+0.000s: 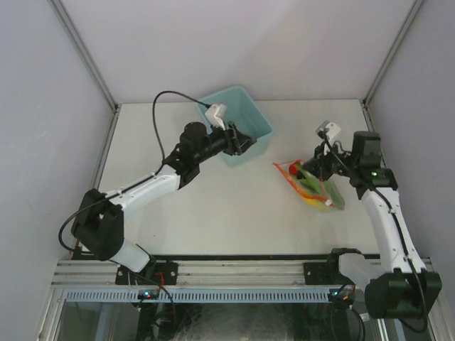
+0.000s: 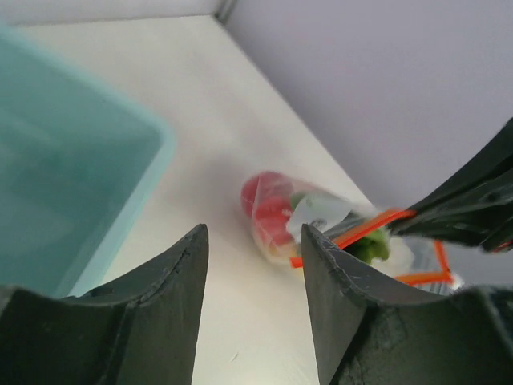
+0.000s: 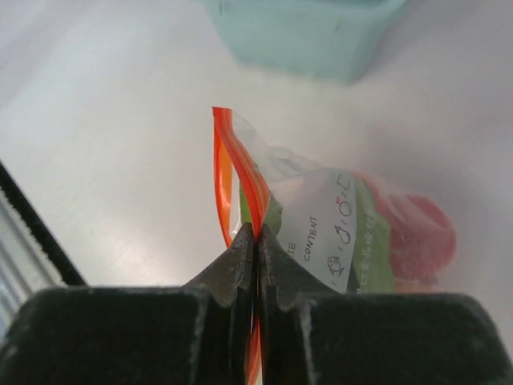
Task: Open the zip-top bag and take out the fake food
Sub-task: Open the zipper of the food storage bag at the center of the board.
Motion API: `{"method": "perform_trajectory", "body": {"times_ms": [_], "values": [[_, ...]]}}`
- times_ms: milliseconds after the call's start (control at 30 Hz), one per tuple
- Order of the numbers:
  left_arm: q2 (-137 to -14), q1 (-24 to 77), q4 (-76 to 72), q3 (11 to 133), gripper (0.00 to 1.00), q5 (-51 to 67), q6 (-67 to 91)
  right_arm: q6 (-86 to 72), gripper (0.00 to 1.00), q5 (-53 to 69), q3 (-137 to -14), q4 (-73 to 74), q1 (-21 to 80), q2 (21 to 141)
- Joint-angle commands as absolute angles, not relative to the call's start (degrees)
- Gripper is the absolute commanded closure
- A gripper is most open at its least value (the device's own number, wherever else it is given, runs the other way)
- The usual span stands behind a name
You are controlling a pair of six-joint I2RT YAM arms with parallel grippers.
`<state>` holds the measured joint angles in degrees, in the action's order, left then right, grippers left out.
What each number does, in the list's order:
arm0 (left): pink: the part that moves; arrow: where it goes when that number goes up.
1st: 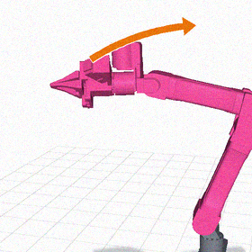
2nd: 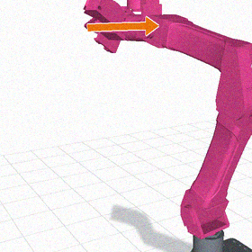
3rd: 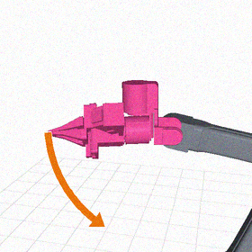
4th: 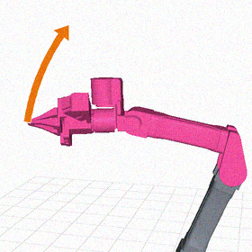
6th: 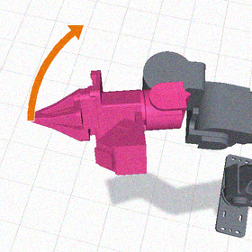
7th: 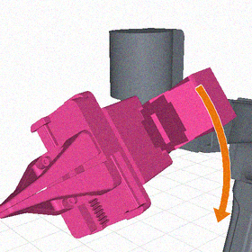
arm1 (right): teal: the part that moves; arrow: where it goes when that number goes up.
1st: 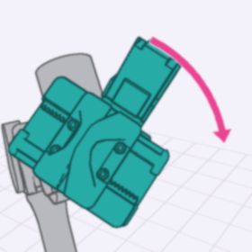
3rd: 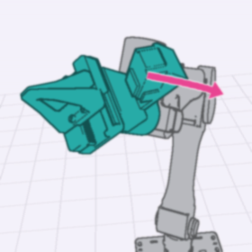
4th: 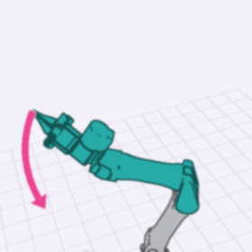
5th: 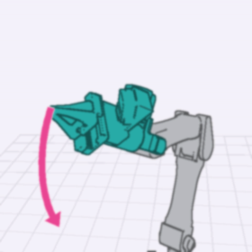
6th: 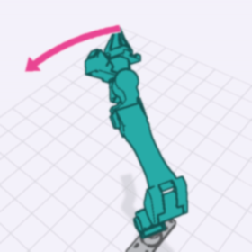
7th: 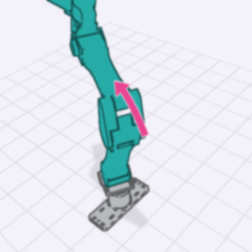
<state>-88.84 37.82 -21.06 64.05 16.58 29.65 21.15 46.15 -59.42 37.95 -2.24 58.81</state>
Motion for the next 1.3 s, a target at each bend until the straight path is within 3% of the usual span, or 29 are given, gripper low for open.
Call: {"method": "perform_trajectory", "body": {"times_ms": [0, 300, 800, 1067, 1267], "values": [[-79.9, 36.3, -21.1, 54.9, 0.45, 12.6, 38.1, 5.6, 1.0, 42.1, -50.0, 24.6, 2.1, 62.4], [-74.7, 40.9, -21.4, 42.1, 0.42, 9.5, 50.9, -0.9, 1.0, 45.8, -51.4, 19.1, 8.2, 69.5], [-89.6, 47.0, -24.7, 49.3, 0.34, 4.2, 62.8, -7.2, 1.0, 46.1, -53.4, 13.6, 11.0, 71.1], [-96.2, 47.9, -24.8, 55.7, 0.46, 5.9, 63.6, -6.0, 1.0, 45.6, -52.8, 14.0, 11.1, 70.4], [-99.5, 48.1, -25.0, 55.7, 0.86, 8.3, 64.4, -3.1, 1.0, 44.5, -51.8, 15.7, 11.1, 69.5]]}}
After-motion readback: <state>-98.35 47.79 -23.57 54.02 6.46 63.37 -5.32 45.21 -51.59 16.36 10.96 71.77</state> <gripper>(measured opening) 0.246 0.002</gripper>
